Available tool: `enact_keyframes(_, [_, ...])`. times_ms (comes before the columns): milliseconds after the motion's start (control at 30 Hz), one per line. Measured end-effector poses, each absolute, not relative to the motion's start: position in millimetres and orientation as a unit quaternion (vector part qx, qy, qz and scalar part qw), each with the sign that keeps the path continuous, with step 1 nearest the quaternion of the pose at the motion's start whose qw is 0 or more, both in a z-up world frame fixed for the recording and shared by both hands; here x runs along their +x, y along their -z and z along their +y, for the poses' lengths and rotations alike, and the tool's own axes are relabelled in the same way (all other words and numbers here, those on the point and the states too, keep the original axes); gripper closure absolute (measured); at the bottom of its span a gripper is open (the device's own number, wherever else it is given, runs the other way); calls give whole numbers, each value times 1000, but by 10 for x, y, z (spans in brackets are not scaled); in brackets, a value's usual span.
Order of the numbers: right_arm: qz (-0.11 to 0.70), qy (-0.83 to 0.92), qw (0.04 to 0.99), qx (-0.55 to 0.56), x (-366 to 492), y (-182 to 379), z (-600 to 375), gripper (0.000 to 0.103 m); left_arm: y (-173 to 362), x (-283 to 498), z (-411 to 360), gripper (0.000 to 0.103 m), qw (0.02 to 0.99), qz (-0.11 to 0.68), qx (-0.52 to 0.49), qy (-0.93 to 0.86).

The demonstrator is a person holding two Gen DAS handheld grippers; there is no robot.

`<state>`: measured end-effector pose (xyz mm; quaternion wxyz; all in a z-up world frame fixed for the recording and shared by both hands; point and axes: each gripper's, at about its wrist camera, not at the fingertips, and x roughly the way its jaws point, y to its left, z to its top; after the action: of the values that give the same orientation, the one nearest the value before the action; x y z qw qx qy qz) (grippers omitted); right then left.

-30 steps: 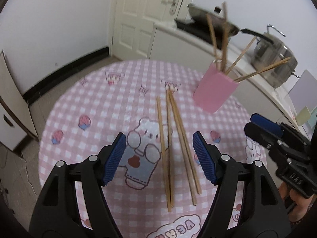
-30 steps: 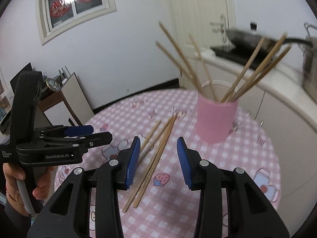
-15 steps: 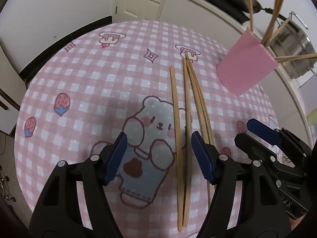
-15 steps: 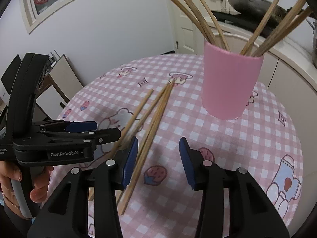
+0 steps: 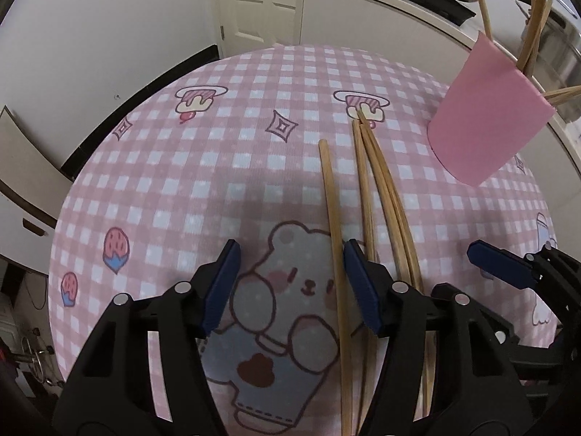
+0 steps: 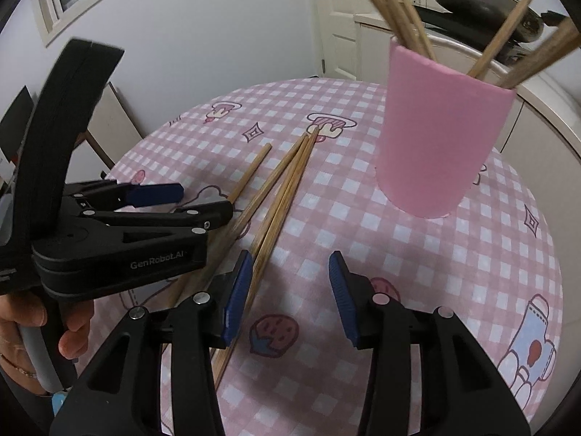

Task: Organize utensils
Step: 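Move both open tools back over the remaining chopsticks on the table, then close the left tool on a chopstick while the right tool grasps another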

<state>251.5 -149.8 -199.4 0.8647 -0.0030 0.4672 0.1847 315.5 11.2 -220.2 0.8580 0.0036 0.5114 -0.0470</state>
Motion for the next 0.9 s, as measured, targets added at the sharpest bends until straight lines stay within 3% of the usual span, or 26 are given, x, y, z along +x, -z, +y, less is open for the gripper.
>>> enact_keyframes(400, [476, -162, 864, -32, 2652, 2090, -1397, 54, 2201, 3112, 190, 45, 861, 506, 3, 54])
enact_keyframes(900, [480, -157, 862, -48, 2764, 2083, -1405, 54, 2191, 3252, 213, 45, 860, 508, -6, 47])
